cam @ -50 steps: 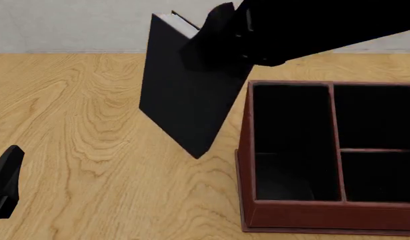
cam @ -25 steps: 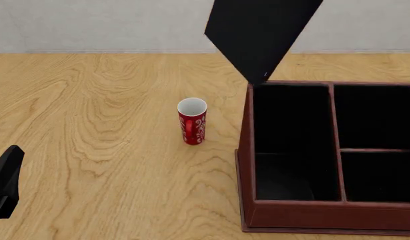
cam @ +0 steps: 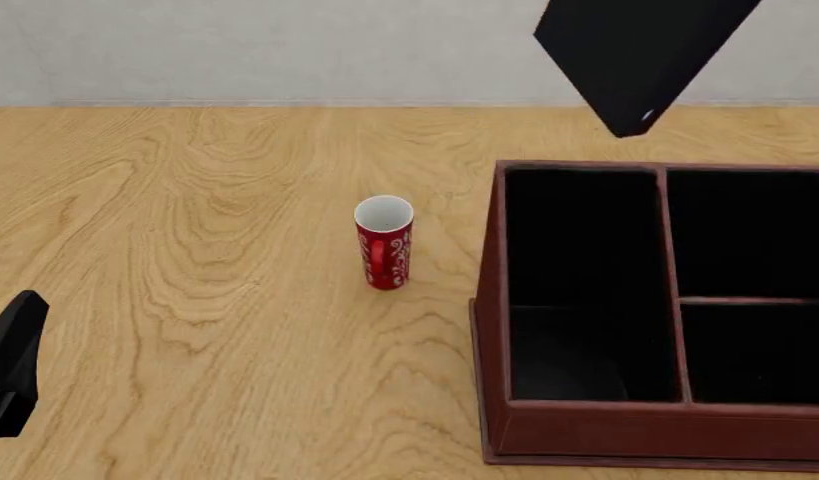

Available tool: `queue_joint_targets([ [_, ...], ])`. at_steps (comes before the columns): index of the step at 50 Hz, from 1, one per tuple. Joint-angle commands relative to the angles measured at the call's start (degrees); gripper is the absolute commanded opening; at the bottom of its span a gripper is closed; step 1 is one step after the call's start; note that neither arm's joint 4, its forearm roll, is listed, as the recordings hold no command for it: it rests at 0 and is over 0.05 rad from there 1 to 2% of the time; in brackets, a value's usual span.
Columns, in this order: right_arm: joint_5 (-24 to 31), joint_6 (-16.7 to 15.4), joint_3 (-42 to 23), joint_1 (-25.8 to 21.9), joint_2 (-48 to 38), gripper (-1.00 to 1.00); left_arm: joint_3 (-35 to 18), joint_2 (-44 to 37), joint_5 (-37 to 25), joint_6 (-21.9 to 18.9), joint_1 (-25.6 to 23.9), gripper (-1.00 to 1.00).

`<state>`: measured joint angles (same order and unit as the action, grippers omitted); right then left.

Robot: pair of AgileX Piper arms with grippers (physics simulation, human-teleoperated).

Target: Pick up the book and place it in the left compartment of the caddy.

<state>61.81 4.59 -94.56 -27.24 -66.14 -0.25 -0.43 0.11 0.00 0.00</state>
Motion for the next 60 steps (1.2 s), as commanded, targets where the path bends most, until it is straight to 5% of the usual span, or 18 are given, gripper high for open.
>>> queue_joint_targets([
  [1, 1.78, 1.52, 0.4, 5.58, 1.58, -1.0, 0.0, 0.0, 0.0, 0.0, 0.0, 1.0],
  [22, 1.05, -0.96, 6.43, 10.63, 3.38, -1.0, 0.0, 0.0, 0.0, 0.0, 0.0, 1.0],
  [60, -1.37, -1.41, 15.81, 8.57, 4.9, -1.0, 0.0, 0.0, 0.0, 0.0, 0.0, 1.0],
])
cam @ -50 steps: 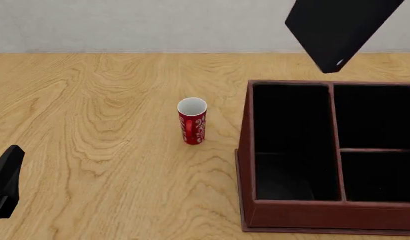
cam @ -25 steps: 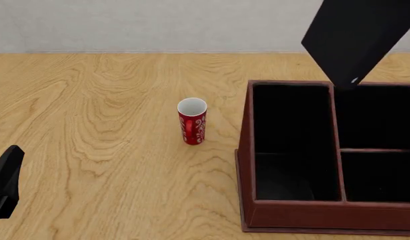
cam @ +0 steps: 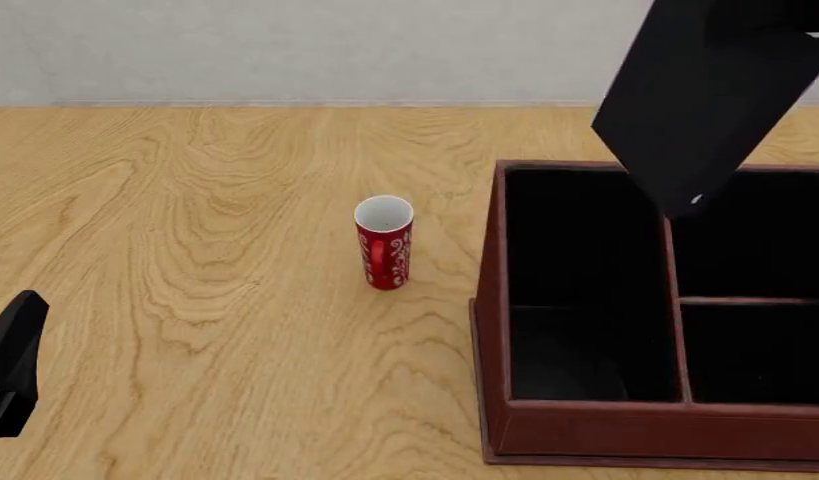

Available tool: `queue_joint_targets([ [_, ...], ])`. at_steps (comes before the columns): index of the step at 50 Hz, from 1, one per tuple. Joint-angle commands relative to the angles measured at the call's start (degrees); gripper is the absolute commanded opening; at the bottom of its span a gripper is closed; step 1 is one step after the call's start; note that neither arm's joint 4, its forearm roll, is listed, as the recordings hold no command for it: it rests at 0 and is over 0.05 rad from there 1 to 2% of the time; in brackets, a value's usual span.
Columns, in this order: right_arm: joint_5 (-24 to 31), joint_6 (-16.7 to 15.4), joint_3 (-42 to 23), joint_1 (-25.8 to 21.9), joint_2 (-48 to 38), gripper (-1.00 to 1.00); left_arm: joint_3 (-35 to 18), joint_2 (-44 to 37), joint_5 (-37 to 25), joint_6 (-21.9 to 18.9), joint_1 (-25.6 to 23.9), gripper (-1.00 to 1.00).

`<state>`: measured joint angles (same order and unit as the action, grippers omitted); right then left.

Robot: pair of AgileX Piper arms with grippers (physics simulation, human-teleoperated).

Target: Pick up the book and place it in the left compartment of the caddy.

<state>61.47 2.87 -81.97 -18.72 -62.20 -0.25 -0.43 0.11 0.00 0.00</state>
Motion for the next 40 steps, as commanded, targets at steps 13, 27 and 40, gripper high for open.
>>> queue_joint_targets([
  [13, -2.45, -0.32, 8.68, -0.91, 1.72, -1.0, 0.0, 0.0, 0.0, 0.0, 0.0, 1.0],
  [27, -3.14, 0.6, 10.14, -3.57, 1.32, -1.0, 0.0, 0.0, 0.0, 0.0, 0.0, 1.0],
  [40, -3.81, 1.17, 11.76, -4.4, 1.14, -1.0, 0.0, 0.0, 0.0, 0.0, 0.0, 1.0],
])
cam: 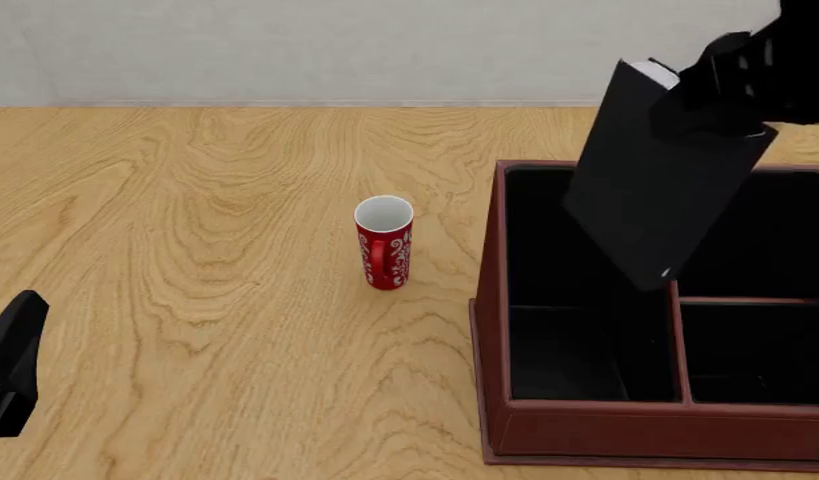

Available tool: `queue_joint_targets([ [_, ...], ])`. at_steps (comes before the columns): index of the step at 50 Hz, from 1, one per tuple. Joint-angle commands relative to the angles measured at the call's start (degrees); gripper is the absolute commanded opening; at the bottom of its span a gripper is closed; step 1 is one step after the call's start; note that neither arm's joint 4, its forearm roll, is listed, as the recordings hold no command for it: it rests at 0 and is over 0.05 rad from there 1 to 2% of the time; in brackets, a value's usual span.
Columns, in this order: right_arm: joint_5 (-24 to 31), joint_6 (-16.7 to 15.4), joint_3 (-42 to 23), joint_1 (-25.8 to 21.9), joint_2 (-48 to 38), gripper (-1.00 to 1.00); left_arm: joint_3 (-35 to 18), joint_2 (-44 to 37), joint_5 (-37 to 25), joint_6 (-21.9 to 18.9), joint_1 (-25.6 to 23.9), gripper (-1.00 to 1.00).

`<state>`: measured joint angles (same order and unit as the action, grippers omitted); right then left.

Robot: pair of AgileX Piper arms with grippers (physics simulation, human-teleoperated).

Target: Pick up the book and place it in the left compartment of the caddy.

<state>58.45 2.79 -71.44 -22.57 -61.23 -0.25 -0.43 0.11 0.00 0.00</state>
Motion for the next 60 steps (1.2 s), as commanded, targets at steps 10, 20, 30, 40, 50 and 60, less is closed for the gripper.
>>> queue_joint_targets([
  [10, -2.59, 1.45, 4.39, -0.87, -0.63, -1.0, 0.0, 0.0, 0.0, 0.0, 0.0, 1.0],
  [20, -3.95, 0.13, 6.91, -0.39, -1.14, -1.0, 0.0, 0.0, 0.0, 0.0, 0.0, 1.0],
  [30, -5.07, -1.02, 8.52, -0.32, -1.75, -1.0, 0.0, 0.0, 0.0, 0.0, 0.0, 1.0],
  [40, -6.11, -1.16, 9.76, -0.67, -2.79, -1.0, 0.0, 0.0, 0.0, 0.0, 0.0, 1.0],
  [50, -8.11, 0.98, 10.99, -2.37, -4.68, -1.0, 0.0, 0.0, 0.0, 0.0, 0.0, 1.0],
  [60, -9.97, 1.42, 12.8, -2.14, -5.96, -1.0, 0.0, 0.0, 0.0, 0.0, 0.0, 1.0],
])
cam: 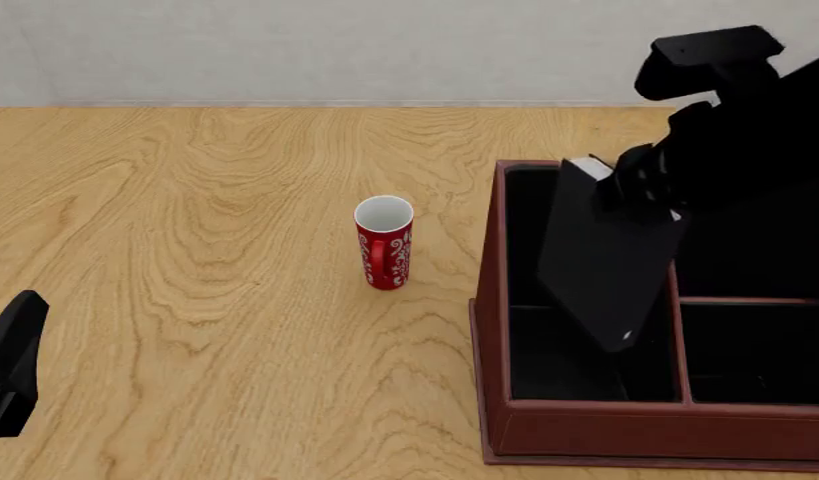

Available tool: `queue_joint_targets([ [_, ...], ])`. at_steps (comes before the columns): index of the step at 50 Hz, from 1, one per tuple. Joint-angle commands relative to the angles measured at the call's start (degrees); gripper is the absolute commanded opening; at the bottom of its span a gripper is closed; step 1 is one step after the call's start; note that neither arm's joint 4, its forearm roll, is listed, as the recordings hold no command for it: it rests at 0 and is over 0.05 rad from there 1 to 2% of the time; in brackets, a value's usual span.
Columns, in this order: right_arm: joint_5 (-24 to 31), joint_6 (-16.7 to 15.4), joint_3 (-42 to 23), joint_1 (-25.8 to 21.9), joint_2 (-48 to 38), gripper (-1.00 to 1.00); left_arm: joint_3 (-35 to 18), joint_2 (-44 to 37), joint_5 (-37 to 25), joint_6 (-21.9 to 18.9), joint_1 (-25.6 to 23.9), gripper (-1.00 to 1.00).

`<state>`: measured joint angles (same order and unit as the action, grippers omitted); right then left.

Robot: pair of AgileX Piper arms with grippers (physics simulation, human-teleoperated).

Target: Pick up the book and place it in the left compartment of the caddy.

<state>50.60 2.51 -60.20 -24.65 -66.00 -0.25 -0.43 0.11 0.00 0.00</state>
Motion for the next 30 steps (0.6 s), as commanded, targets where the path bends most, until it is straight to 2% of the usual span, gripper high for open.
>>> queue_joint_targets([
  [1, -2.27, 1.7, 1.86, 0.24, -1.33, -1.0, 0.0, 0.0, 0.0, 0.0, 0.0, 1.0],
  [20, -4.98, 1.98, 5.41, 1.27, -2.12, -1.0, 0.0, 0.0, 0.0, 0.0, 0.0, 1.0],
  [30, -5.54, 3.17, 5.76, 0.56, -2.34, -1.0, 0.0, 0.0, 0.0, 0.0, 0.0, 1.0],
])
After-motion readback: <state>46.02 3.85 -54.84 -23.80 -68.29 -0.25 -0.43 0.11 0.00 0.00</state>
